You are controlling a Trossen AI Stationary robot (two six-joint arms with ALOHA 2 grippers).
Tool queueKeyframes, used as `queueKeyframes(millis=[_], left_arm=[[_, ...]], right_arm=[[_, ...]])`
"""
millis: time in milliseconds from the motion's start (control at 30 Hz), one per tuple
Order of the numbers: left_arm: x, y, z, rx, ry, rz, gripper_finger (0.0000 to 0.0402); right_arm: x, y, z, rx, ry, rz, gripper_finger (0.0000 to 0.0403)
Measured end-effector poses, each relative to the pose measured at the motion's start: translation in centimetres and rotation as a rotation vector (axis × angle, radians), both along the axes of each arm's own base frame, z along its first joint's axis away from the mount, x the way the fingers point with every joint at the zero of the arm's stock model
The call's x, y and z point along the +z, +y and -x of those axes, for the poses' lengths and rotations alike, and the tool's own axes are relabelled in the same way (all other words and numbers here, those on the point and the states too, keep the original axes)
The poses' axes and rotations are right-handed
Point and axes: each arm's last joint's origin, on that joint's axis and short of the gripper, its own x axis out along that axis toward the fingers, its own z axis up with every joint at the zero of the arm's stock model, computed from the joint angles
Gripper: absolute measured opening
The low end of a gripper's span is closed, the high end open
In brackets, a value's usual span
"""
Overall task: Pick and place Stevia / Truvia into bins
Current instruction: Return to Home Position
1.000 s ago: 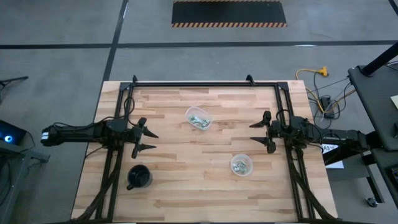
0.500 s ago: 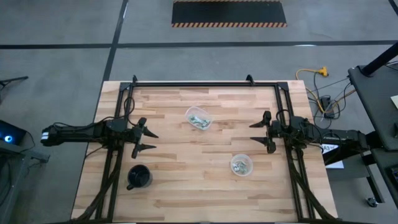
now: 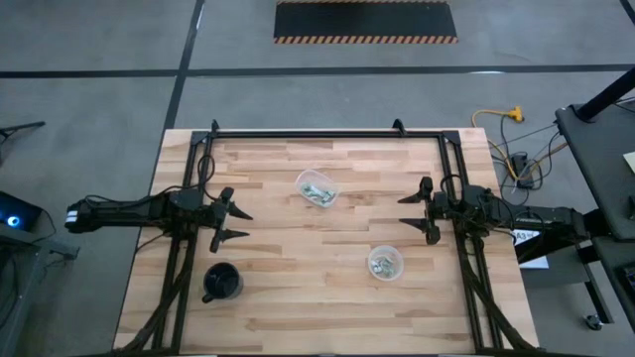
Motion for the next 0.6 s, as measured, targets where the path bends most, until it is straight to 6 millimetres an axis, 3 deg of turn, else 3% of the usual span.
queueKeyframes(millis=[600], left_arm=[[0.0,0.0,0.0,0.0,0.0,0.0,0.0209]], right_arm=[[0.0,0.0,0.0,0.0,0.0,0.0,0.0249]])
